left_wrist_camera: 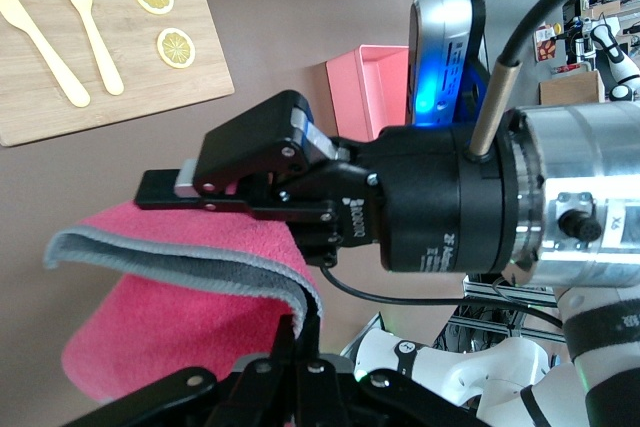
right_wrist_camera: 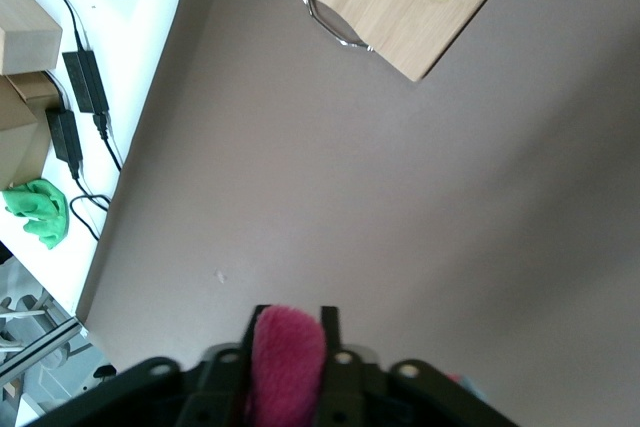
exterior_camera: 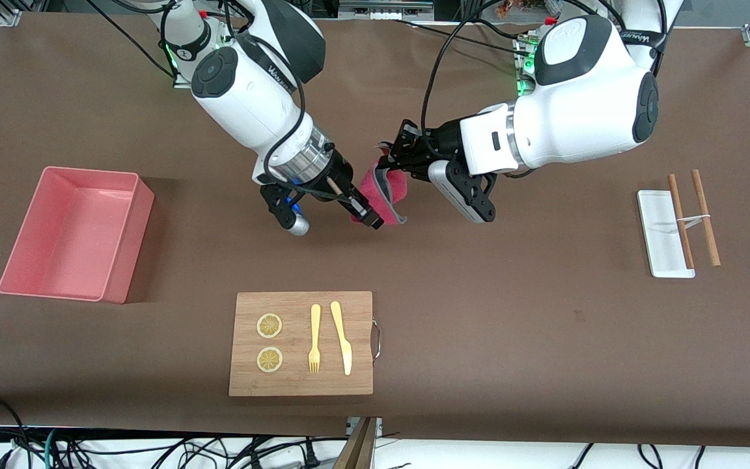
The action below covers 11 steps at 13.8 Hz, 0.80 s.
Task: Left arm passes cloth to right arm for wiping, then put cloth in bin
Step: 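Grasp the cloth with the right gripper while the left gripper releases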
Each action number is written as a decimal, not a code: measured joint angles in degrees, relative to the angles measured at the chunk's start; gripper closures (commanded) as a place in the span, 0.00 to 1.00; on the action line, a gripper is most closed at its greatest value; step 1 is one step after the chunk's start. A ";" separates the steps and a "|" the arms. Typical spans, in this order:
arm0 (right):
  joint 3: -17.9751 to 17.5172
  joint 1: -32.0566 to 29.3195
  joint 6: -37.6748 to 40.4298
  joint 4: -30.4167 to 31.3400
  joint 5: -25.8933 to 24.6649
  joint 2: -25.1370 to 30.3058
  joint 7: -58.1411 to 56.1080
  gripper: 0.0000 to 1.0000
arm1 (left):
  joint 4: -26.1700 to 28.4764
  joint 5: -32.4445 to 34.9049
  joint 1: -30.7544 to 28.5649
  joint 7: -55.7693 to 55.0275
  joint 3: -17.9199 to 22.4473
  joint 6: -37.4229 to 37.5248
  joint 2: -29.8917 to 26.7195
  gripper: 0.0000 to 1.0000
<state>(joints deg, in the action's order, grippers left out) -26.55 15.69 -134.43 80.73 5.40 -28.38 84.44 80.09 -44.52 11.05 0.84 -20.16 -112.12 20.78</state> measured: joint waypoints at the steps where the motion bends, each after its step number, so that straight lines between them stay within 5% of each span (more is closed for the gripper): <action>1: 0.15 -0.24 0.00 -0.15 0.00 0.00 -0.01 1.00 | 0.00 0.00 -0.02 0.00 0.00 0.00 0.00 1.00; 3: 0.21 -0.74 0.00 -0.41 0.00 0.00 -0.02 1.00 | 0.00 0.00 -0.05 0.00 0.02 -0.05 0.05 1.00; 4: 0.31 -0.87 0.00 -0.51 0.00 0.00 -0.02 1.00 | 0.00 0.00 -0.08 0.00 0.03 -0.09 0.09 0.01; 11: 0.66 -1.19 0.03 -0.53 -0.43 -0.61 -1.33 1.00 | -0.27 5.00 -2.44 0.03 0.64 5.61 -0.35 0.00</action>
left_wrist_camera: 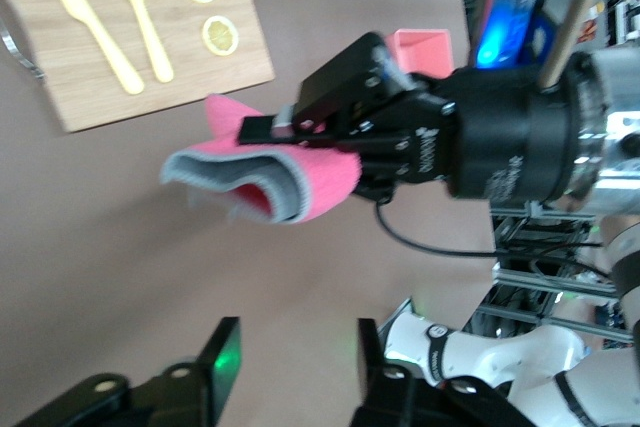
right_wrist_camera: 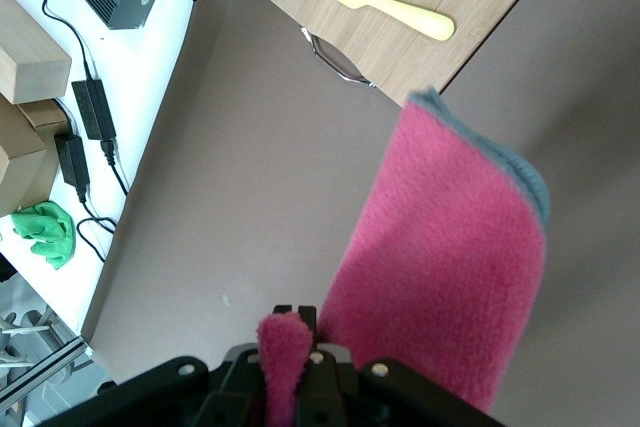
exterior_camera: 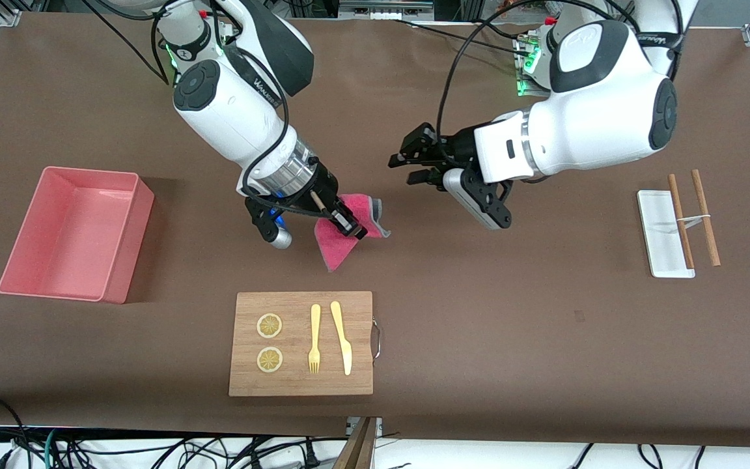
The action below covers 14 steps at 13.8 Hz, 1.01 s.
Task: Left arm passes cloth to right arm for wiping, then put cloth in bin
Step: 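Grasp the cloth with the right gripper while the left gripper releases, then lower the cloth to the table with the right gripper while the left withdraws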
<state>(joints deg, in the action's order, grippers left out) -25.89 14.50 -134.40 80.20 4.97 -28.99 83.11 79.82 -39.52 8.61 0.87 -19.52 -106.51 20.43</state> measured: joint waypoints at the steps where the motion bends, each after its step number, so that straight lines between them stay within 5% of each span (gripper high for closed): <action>1: 0.01 0.00 0.09 0.05 -0.15 -0.03 -0.44 1.00 | -0.07 2.28 -0.85 0.00 0.04 2.09 -0.20 0.00; 10: 1.58 -0.02 0.88 12.33 -1.89 -3.61 -8.81 1.00 | -0.46 31.71 -11.12 0.09 0.39 19.83 -2.88 0.00; 14: 2.74 -0.02 0.91 17.79 -2.06 -4.34 -11.31 1.00 | -0.63 38.36 -11.46 -0.04 0.94 22.04 -6.23 0.00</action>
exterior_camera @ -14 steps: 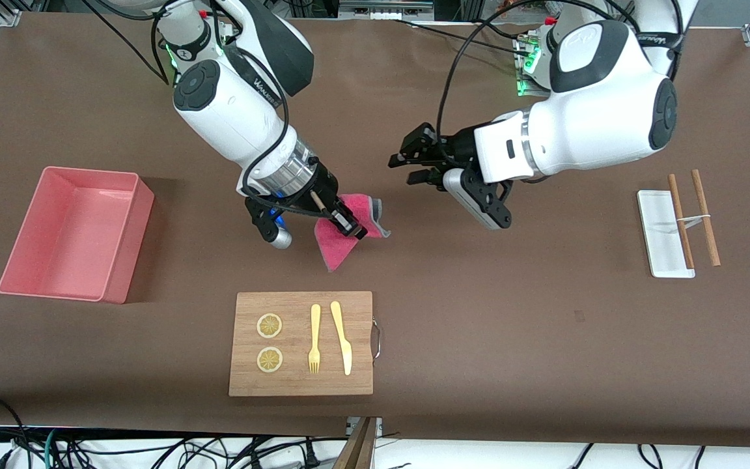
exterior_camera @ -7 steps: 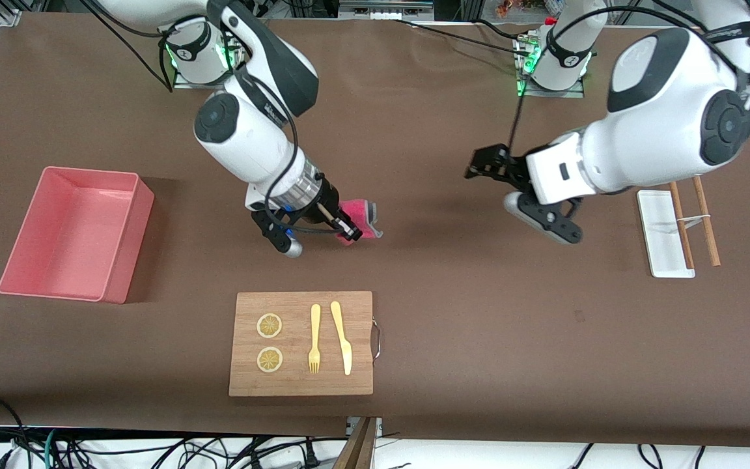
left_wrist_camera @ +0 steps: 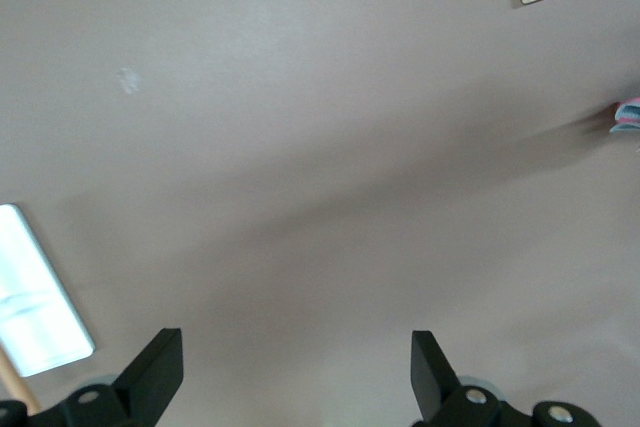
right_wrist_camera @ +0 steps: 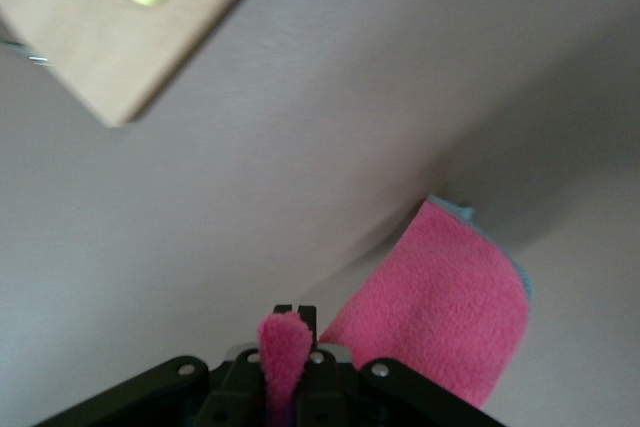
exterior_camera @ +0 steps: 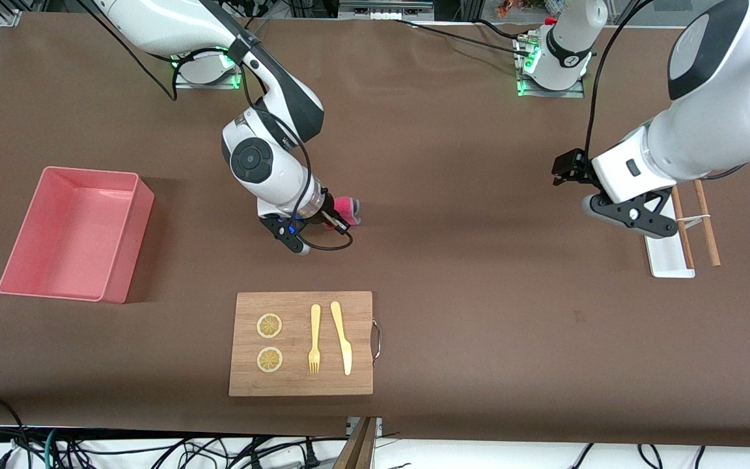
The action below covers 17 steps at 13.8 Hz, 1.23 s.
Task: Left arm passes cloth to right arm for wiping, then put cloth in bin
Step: 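Lower the cloth to the table with the right gripper while the left withdraws, then wipe the table beside the wooden board with the cloth in the right gripper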
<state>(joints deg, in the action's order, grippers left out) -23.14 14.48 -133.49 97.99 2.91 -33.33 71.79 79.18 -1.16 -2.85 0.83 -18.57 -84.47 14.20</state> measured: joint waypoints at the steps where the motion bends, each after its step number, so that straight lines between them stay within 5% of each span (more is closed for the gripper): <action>1: 0.45 0.01 -0.02 0.83 -0.03 -0.60 -0.57 1.00 | 0.01 0.21 0.30 -0.01 1.03 0.09 -1.23 0.00; 7: 7.36 -0.06 -0.05 4.35 -1.80 -3.31 -10.61 1.00 | 7.06 0.28 2.09 -0.12 11.02 -4.15 -8.53 0.00; 12: 15.45 -0.78 -0.04 4.78 -1.83 -3.60 -25.29 1.00 | 16.82 0.28 4.92 -6.38 12.70 -8.23 -14.11 0.00; 17: 20.72 -2.03 3.19 4.49 -1.85 -2.43 -38.21 1.00 | 19.85 0.28 5.01 -7.03 13.87 -11.83 -15.52 0.00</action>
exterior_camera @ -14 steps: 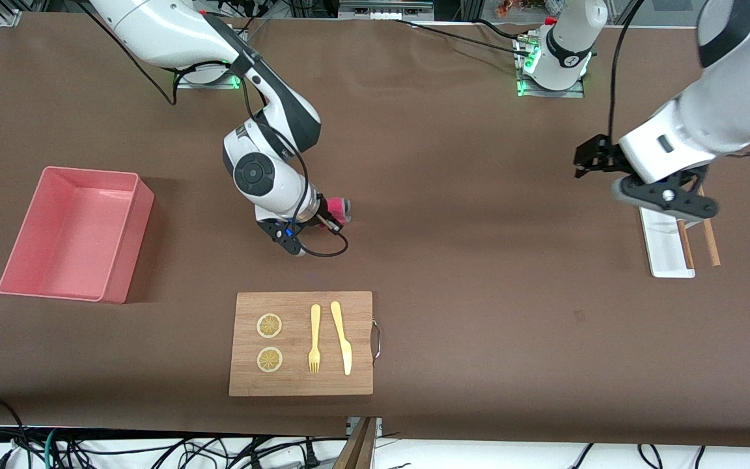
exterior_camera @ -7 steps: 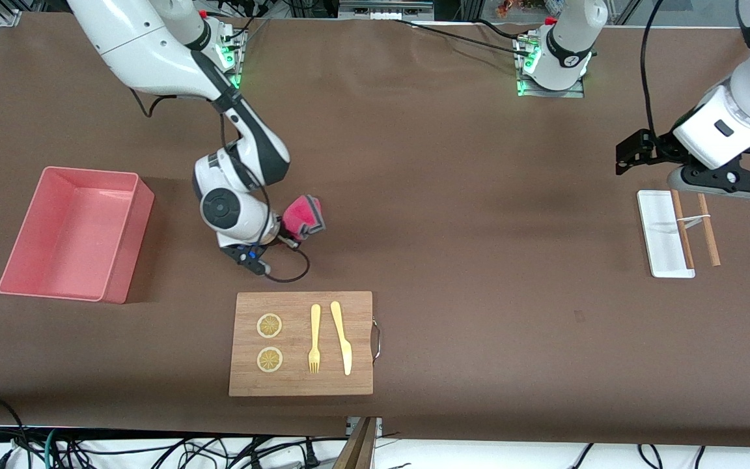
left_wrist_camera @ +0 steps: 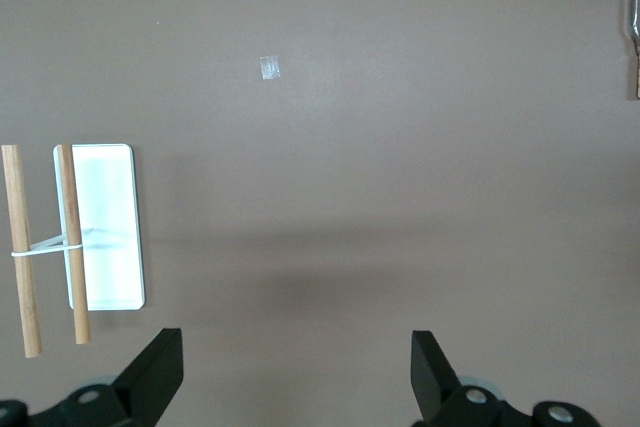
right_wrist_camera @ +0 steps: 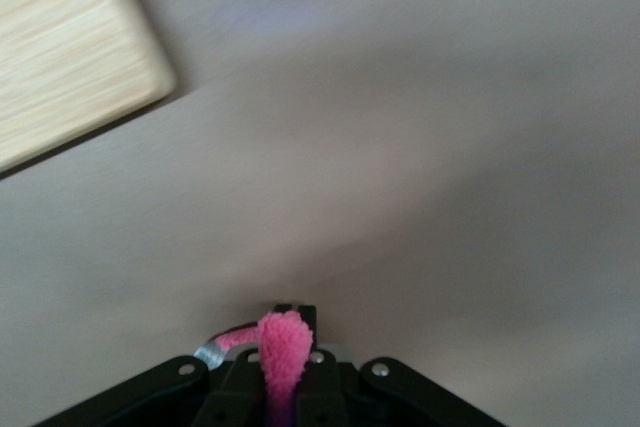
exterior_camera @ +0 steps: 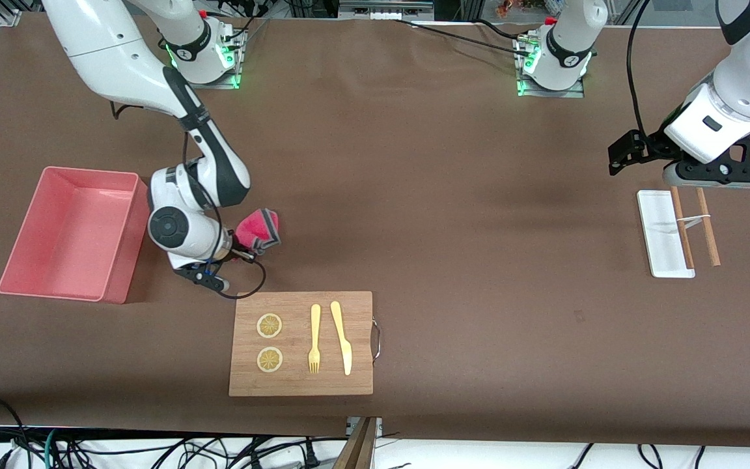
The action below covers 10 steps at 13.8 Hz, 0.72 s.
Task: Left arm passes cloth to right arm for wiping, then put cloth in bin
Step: 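Wipe the table beside the wooden board with the cloth in the right gripper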
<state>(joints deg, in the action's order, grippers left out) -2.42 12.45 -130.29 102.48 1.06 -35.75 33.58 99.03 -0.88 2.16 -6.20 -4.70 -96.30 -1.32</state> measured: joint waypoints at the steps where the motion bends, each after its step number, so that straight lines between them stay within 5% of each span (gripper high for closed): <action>1: 1.21 -0.40 1.15 -0.04 -0.01 0.78 -3.43 1.00 | 0.06 0.00 -0.04 -0.01 0.13 -0.01 0.00 0.00; 6: 6.32 -1.28 3.61 -0.16 -0.57 2.89 -16.86 1.00 | 0.02 0.00 -0.13 -1.54 0.20 -0.49 0.21 0.00; 10: 7.19 -1.35 3.59 -0.17 -1.59 2.85 -18.90 1.00 | 0.02 0.00 -2.22 -1.81 0.35 -0.52 0.69 0.00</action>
<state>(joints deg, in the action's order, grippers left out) 4.76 11.09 -126.70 102.31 -0.53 -32.90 14.68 99.05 -0.88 -0.06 -8.01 -4.36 -96.81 -0.63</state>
